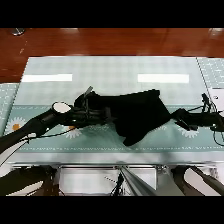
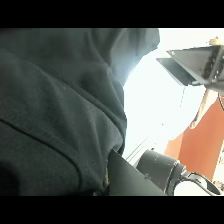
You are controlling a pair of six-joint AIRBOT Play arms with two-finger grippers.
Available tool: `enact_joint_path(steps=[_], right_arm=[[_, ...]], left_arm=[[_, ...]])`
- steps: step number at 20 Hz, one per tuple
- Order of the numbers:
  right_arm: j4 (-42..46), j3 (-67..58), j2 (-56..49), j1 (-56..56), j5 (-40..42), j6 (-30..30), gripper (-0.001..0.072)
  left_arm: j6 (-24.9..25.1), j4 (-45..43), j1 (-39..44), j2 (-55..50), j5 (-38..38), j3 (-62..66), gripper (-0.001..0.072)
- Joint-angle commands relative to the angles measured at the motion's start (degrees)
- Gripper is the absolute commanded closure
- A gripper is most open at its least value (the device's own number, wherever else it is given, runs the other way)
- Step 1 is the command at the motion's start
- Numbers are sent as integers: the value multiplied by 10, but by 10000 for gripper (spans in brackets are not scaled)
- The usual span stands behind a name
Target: Fold the shirts.
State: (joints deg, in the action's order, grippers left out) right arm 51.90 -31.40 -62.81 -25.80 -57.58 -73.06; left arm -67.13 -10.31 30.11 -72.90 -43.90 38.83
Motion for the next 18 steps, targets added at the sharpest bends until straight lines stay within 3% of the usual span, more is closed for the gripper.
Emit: enact_joint_path(steps=[1,5,9,10,11,12,15,18], right_arm=[[-27,-38,-63,0,6,12,89],[-86,-49,-108,4,4,41,89],[-85,-52,-136,75,29,45,90],[-84,-59,-142,96,30,43,131],[-83,-69,-147,112,21,43,354],[-80,-87,-147,122,3,52,686],[-70,-189,-146,129,-89,47,690],[-4,-368,-122,128,-146,-25,690]], left_arm=[[5,0,-12,1,-16,5,678],[5,0,-12,0,-16,5,678],[5,0,-12,0,-16,5,678],[5,0,-12,0,-16,5,678],[6,0,-12,0,-16,5,678],[18,0,-13,1,-17,6,678],[37,0,-56,3,-49,39,678],[37,0,-124,19,-85,150,679]])
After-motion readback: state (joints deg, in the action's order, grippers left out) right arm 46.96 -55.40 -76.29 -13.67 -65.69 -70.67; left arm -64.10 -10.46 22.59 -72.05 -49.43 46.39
